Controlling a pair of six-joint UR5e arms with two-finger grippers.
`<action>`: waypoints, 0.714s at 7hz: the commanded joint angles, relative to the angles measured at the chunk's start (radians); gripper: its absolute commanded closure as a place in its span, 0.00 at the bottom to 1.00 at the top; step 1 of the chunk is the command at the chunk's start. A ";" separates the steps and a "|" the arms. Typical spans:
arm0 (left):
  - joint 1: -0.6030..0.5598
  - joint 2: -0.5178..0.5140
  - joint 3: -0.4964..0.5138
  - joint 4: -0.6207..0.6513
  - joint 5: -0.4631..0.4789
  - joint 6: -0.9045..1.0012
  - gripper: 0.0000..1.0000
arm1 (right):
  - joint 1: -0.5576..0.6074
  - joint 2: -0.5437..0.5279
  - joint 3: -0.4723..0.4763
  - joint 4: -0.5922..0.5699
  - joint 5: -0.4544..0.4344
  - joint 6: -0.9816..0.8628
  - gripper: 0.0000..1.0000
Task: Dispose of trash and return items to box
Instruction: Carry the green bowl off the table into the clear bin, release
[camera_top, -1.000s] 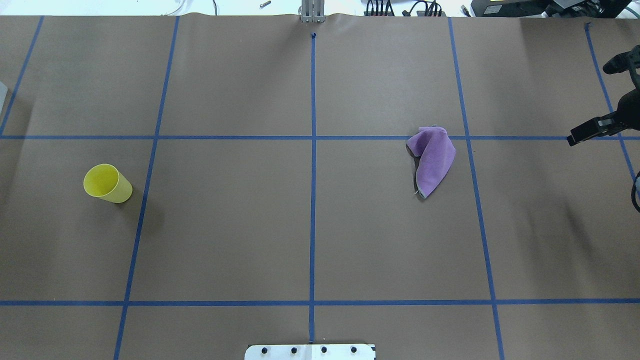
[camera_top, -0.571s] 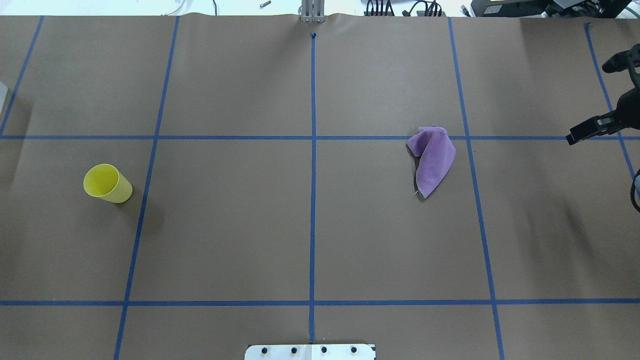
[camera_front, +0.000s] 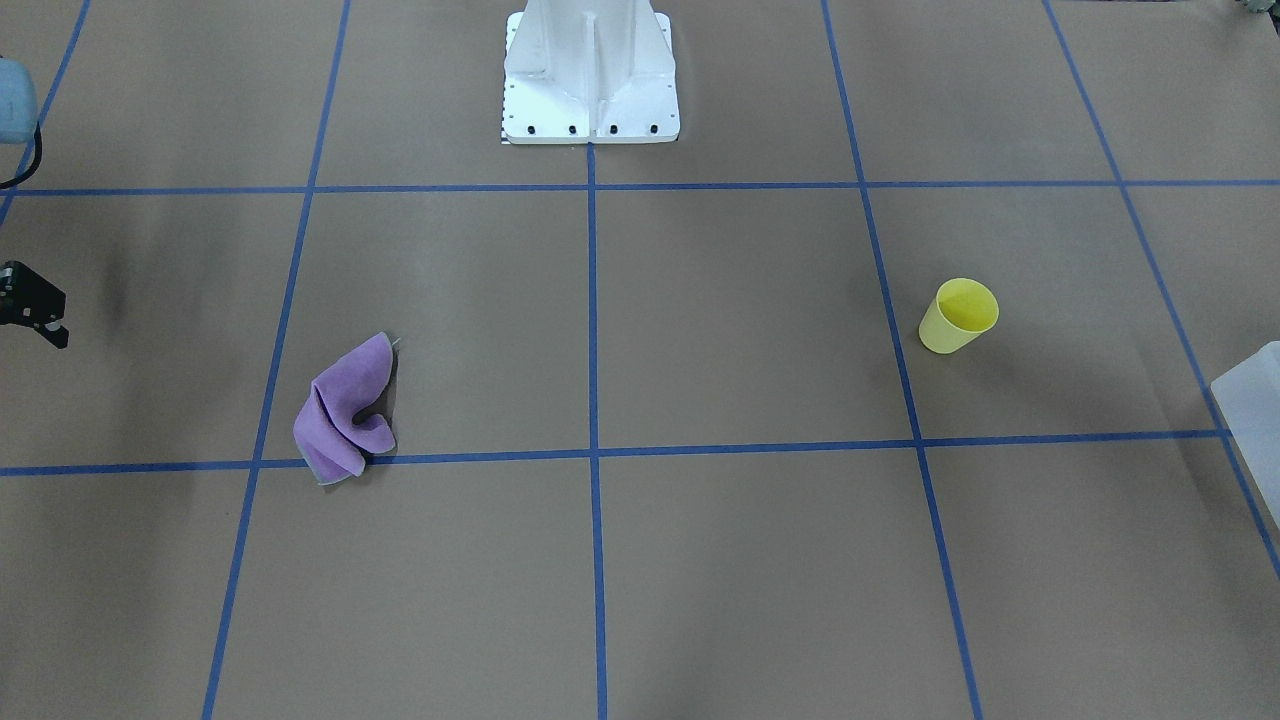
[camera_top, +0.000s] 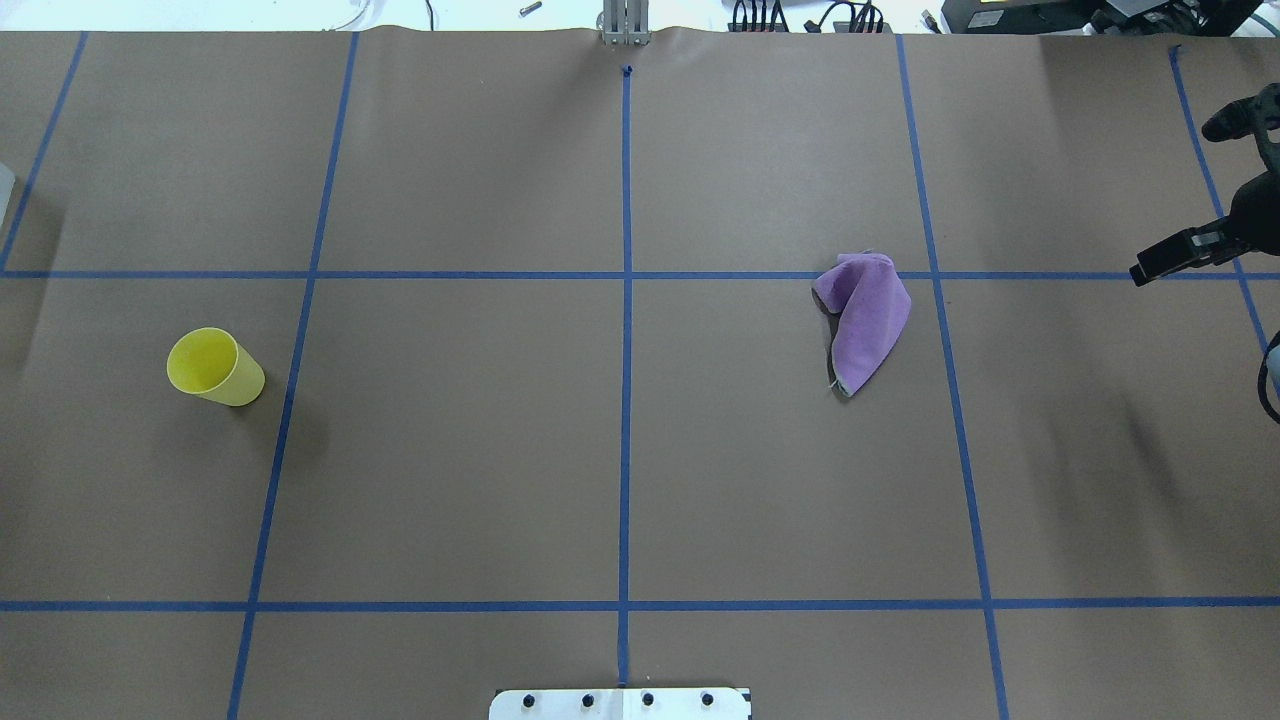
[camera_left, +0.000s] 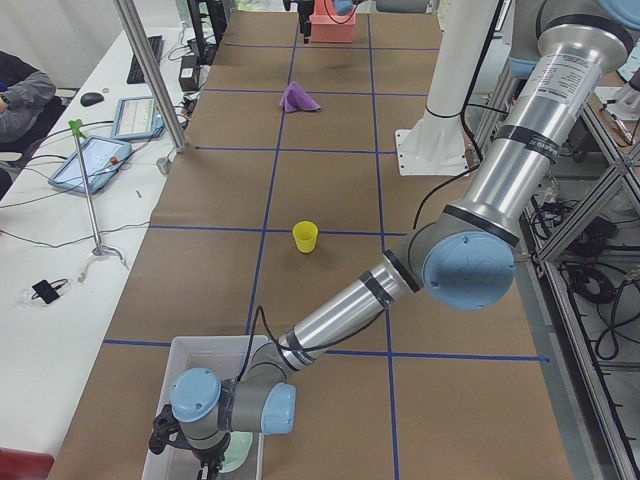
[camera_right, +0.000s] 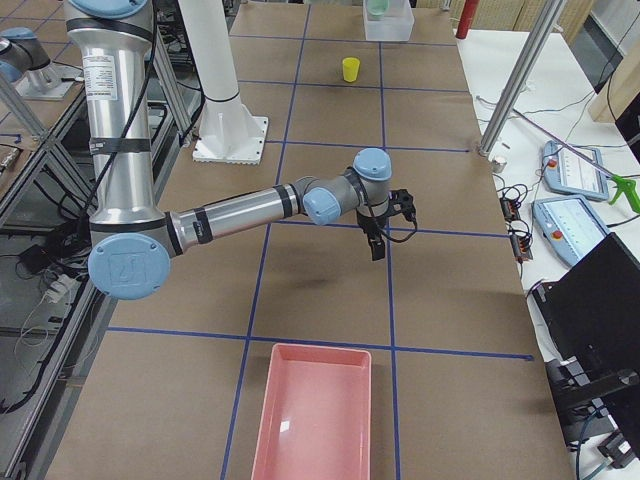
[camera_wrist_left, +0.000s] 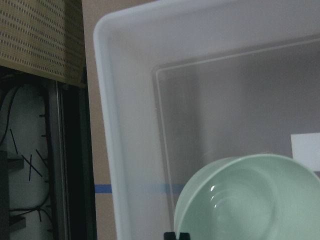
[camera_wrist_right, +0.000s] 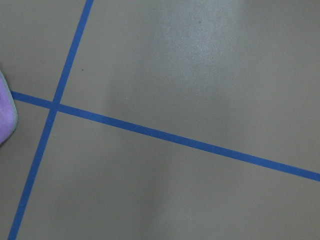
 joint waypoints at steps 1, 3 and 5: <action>0.000 -0.013 -0.043 -0.008 -0.090 -0.006 0.01 | 0.000 0.001 0.002 -0.002 0.001 0.001 0.00; -0.068 -0.005 -0.257 0.192 -0.305 -0.037 0.01 | 0.000 0.001 0.001 -0.002 0.001 0.001 0.00; -0.047 0.106 -0.721 0.406 -0.352 -0.310 0.01 | 0.000 0.002 0.001 -0.005 0.001 0.001 0.00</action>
